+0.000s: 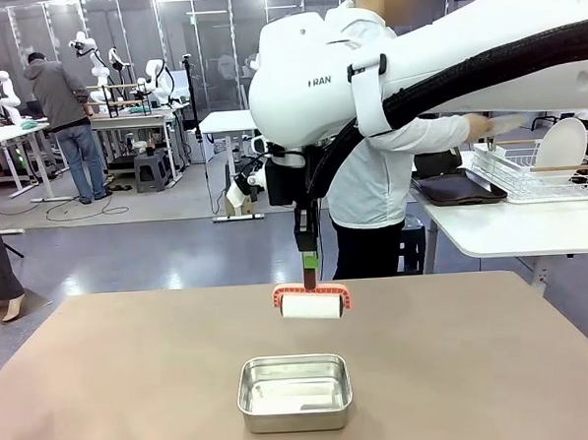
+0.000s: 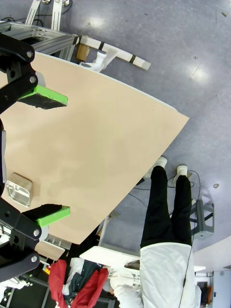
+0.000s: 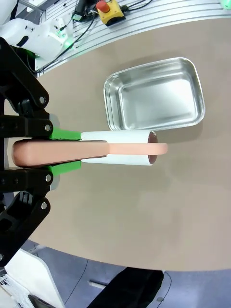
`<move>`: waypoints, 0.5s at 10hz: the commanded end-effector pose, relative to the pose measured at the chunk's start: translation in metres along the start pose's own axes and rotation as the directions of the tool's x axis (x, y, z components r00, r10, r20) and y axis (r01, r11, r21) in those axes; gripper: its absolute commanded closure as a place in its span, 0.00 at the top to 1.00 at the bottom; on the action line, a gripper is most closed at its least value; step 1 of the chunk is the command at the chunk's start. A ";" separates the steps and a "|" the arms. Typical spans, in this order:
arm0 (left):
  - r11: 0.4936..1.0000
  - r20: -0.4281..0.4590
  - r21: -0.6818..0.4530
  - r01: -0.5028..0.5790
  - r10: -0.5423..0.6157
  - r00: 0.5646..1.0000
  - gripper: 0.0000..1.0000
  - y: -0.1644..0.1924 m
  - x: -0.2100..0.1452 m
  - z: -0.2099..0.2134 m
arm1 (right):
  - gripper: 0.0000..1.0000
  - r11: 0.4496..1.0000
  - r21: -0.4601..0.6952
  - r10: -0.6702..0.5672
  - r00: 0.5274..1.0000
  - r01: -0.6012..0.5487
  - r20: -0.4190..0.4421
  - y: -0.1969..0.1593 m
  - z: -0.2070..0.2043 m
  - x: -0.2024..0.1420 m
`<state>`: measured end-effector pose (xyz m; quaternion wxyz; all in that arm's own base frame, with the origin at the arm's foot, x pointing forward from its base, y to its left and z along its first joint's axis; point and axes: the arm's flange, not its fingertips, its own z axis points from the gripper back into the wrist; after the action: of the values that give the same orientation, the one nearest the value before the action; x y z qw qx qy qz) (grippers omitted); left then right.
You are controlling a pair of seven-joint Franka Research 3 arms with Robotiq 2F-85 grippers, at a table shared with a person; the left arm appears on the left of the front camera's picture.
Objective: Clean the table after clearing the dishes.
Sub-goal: Place the Lint Roller back on top of the Airtight Container.
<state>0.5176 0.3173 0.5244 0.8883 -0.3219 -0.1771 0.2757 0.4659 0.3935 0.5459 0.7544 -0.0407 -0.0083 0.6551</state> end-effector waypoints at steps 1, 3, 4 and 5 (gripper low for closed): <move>1.000 0.011 0.001 0.009 -0.009 1.000 1.00 0.001 -0.006 0.002 | 0.21 0.996 0.071 0.052 0.999 -0.051 -0.012 0.004 -0.009 0.016; 1.000 0.011 0.001 0.009 -0.009 1.000 1.00 0.001 -0.006 0.002 | 0.21 0.989 0.132 0.072 0.996 -0.063 -0.058 0.009 -0.024 0.035; 1.000 0.011 0.001 0.009 -0.009 1.000 1.00 0.001 -0.006 0.002 | 0.21 0.983 0.176 0.058 0.997 -0.047 -0.057 0.007 -0.037 0.041; 1.000 0.011 0.001 0.009 -0.009 1.000 1.00 0.001 -0.006 0.002 | 0.21 0.975 0.217 0.063 0.997 -0.051 -0.049 0.007 -0.048 0.044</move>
<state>0.5177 0.3172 0.5244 0.8883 -0.3219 -0.1771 0.2756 0.4626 0.4285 0.4925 0.7343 0.0009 0.0709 0.6751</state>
